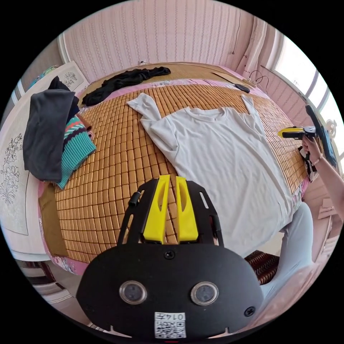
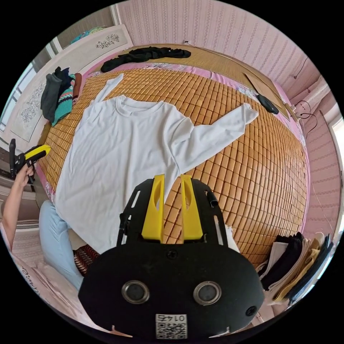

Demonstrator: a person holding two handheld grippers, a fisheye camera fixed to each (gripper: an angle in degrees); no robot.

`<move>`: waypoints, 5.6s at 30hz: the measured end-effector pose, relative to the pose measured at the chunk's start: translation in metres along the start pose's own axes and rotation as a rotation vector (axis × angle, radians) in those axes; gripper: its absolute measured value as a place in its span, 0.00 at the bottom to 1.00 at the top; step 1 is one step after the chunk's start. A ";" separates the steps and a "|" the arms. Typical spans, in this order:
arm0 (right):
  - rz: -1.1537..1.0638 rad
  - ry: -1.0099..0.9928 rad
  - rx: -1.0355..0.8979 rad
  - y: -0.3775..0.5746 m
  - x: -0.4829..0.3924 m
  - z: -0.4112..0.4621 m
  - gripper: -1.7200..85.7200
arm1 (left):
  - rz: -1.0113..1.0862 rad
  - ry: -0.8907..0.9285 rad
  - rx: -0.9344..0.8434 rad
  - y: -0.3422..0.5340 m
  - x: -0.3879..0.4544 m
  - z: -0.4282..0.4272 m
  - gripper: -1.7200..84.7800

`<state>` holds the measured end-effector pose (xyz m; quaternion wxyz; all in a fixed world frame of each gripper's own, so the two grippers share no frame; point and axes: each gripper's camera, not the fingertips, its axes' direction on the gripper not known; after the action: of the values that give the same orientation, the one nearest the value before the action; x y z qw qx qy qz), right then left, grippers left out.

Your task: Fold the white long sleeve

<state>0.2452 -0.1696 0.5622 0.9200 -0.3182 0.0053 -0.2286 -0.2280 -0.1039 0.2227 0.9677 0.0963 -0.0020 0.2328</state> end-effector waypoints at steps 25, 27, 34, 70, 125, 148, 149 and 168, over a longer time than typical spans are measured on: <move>0.221 -0.057 0.233 0.043 0.131 0.075 0.02 | -0.096 -0.148 -0.014 -0.076 -0.060 0.108 0.06; 0.264 -0.046 0.275 0.059 0.153 0.068 0.03 | -0.123 -0.113 0.069 -0.069 -0.069 0.086 0.07; 0.486 -0.097 0.186 0.070 0.227 0.100 0.14 | -0.092 0.092 0.181 -0.039 -0.054 0.052 0.04; 0.430 -0.178 0.155 0.354 0.228 0.133 0.03 | 0.429 0.520 0.126 -0.164 0.248 0.081 0.06; 0.524 0.254 0.173 0.509 0.187 0.060 0.11 | 0.512 0.351 0.267 -0.236 0.368 0.045 0.07; 0.085 -0.250 -0.318 0.349 -0.010 0.068 0.02 | -0.018 0.283 -0.428 0.073 0.108 0.040 0.11; 0.085 -0.249 -0.332 0.346 -0.010 0.067 0.02 | 0.022 0.246 -0.438 0.076 0.113 0.043 0.11; -0.024 -0.196 -0.594 0.241 -0.056 0.061 0.02 | 0.410 0.083 -0.529 0.101 0.137 0.051 0.05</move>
<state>0.3056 0.0569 0.4618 0.7802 -0.5935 -0.0205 -0.1965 -0.1490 0.0365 0.2985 0.8914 -0.1702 -0.0420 0.4179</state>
